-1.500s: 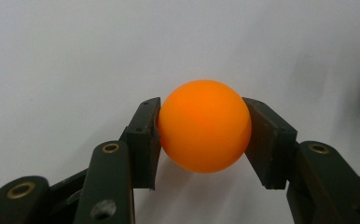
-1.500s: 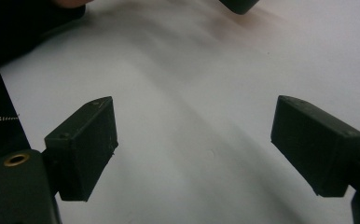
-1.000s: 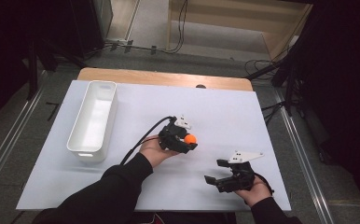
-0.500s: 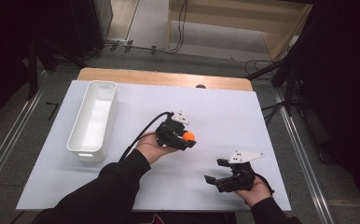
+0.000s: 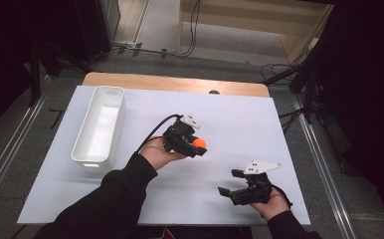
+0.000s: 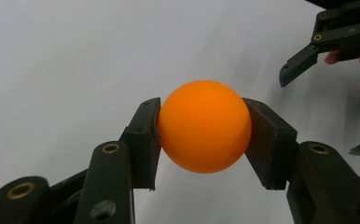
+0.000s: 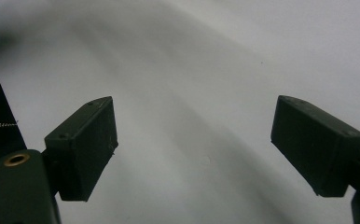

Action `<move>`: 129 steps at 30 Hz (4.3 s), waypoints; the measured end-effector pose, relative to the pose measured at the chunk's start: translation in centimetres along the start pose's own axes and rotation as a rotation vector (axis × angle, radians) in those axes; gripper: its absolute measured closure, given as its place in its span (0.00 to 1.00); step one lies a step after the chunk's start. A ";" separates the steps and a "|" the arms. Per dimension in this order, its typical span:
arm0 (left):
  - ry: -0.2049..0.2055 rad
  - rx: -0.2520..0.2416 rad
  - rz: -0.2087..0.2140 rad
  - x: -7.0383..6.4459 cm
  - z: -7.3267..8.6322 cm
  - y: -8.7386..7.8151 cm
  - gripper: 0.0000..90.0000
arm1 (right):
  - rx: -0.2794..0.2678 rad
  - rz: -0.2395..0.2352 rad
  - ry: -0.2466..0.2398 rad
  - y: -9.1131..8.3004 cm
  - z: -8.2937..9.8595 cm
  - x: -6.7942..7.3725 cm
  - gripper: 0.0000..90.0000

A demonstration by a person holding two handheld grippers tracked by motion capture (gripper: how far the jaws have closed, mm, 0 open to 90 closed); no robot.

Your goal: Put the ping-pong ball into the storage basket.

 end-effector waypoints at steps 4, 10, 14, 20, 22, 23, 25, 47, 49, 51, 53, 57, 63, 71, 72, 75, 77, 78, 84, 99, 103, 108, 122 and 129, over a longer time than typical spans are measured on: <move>0.010 0.003 -0.002 0.1 -0.2 -0.6 0.56 | -0.005 -0.002 -0.001 -0.1 0.0 0.0 0.15; 0.010 0.001 -0.006 0.4 -0.3 -1.2 0.56 | -0.004 0.000 -0.003 -0.1 0.0 0.0 0.15; 0.003 0.006 -0.003 0.5 -0.3 -1.5 0.56 | -0.008 -0.003 0.000 -0.1 -0.1 0.0 0.15; 0.005 0.010 -0.007 1.0 -0.1 -1.9 0.56 | -0.007 -0.002 0.001 -0.1 -0.1 0.0 0.15; 0.005 0.006 -0.019 1.1 -0.1 -2.1 0.56 | -0.004 -0.003 -0.005 0.0 -0.1 0.0 0.15; 0.012 0.007 -0.024 1.1 -0.1 -2.2 0.56 | -0.004 -0.003 -0.005 0.0 -0.1 0.0 0.15; 0.020 0.008 -0.031 1.1 -0.1 -2.4 0.56 | -0.003 -0.004 -0.005 0.0 0.0 0.0 0.15; -0.002 -0.010 -0.059 2.4 0.4 -4.8 0.56 | -0.006 -0.004 -0.005 0.0 0.0 0.0 0.15; -0.004 -0.003 -0.056 2.6 0.5 -4.9 0.56 | -0.006 -0.004 -0.004 0.0 -0.1 0.0 0.15; -0.015 -0.004 -0.057 2.7 0.6 -5.1 0.56 | -0.006 -0.006 -0.004 0.0 -0.1 0.0 0.15; -0.020 -0.004 -0.057 2.8 0.7 -5.4 0.56 | -0.006 -0.003 -0.004 0.0 0.0 0.0 0.15; -0.026 -0.005 -0.059 3.0 0.8 -5.6 0.56 | -0.006 -0.003 -0.004 0.0 -0.1 0.0 0.15; -0.039 0.006 -0.075 3.4 1.0 -6.0 0.56 | -0.005 -0.002 -0.006 -0.1 -0.1 0.1 0.15; -0.043 0.003 -0.090 3.8 1.2 -6.6 0.56 | -0.007 0.002 -0.009 -0.1 -0.1 0.0 0.15; -0.041 0.003 -0.095 3.9 1.2 -6.8 0.56 | -0.007 0.001 -0.009 -0.1 -0.1 0.0 0.15; -0.047 -0.004 -0.104 4.1 1.4 -7.1 0.56 | -0.005 0.001 -0.007 -0.1 -0.1 0.1 0.15; -0.056 -0.008 -0.115 4.4 1.5 -7.4 0.56 | -0.006 0.001 -0.010 -0.1 -0.1 0.0 0.15; -0.060 -0.009 -0.119 4.5 1.6 -7.5 0.56 | -0.006 0.001 -0.009 -0.1 -0.1 0.0 0.15; -0.075 -0.004 -0.144 5.1 2.0 -8.1 0.56 | -0.006 0.001 -0.010 -0.1 -0.1 0.0 0.15; -0.113 -0.006 -0.181 6.2 2.9 -9.4 0.56 | -0.005 0.000 -0.008 -0.1 -0.1 0.1 0.15; -0.114 -0.009 -0.190 6.4 3.0 -9.8 0.56 | -0.004 0.001 -0.008 -0.1 -0.1 0.1 0.15; -0.133 -0.016 -0.202 6.9 3.4 -10.4 0.56 | -0.004 0.001 -0.009 -0.1 -0.1 0.1 0.15; -0.159 -0.015 -0.255 7.7 4.2 -11.7 0.56 | -0.005 0.002 -0.009 -0.1 -0.1 0.1 0.15; -0.170 -0.026 -0.255 8.1 4.6 -12.3 0.56 | -0.005 0.002 -0.009 -0.1 -0.1 0.1 0.15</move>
Point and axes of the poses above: each handheld gripper's, and its own axes: y roughly forward along the jaws, z roughly out of its underside, x roughly to its left, the point moved 2 cm from there along y, roughly forward along the jaws, and after that the axes turned 11 degrees about y, right-handed, at the moved point
